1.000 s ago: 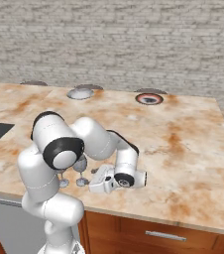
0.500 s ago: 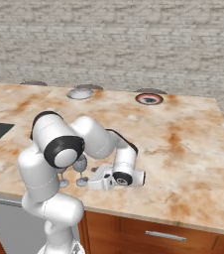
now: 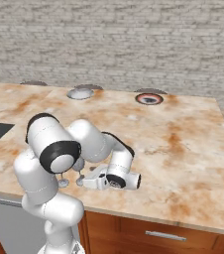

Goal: Retrieve the wine glasses from the counter and place one next to each plate.

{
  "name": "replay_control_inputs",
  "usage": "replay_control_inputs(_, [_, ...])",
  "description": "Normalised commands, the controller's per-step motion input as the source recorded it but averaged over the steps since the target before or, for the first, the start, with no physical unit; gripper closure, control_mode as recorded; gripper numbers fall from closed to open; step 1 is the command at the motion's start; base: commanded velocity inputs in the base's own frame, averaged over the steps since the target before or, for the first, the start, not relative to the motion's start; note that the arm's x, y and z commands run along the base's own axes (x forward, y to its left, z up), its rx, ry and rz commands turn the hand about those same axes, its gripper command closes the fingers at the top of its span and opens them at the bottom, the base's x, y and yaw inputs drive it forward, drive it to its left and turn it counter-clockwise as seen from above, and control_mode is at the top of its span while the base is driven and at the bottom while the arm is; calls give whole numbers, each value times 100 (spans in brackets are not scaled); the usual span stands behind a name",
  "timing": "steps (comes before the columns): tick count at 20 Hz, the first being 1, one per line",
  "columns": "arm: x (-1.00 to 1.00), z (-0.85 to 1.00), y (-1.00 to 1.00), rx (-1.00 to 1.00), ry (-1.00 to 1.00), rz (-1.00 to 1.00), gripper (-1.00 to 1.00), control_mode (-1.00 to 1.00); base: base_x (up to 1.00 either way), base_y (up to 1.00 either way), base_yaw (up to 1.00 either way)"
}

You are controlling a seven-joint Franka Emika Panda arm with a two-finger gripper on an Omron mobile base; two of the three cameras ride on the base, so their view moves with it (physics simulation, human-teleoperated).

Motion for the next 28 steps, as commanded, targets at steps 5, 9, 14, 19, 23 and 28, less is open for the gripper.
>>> replay_control_inputs(5, [1, -10, 13, 0, 0, -8, -100, -100, 0, 0, 0])
replay_control_inputs(9, [0, -27, -6, 0, 0, -3, -100, -100, 0, 0, 0])
replay_control_inputs(14, [-4, -48, -47, 4, 0, 0, -100, -100, 0, 0, 0])
replay_control_inputs(19, [0, -19, -48, 7, 0, 0, -100, -100, 0, 0, 0])
replay_control_inputs(23, [3, 0, -15, 2, 0, 0, -100, -100, 0, 0, 0])
replay_control_inputs(28, [18, -4, 0, 0, 8, 0, -100, -100, 0, 0, 0])
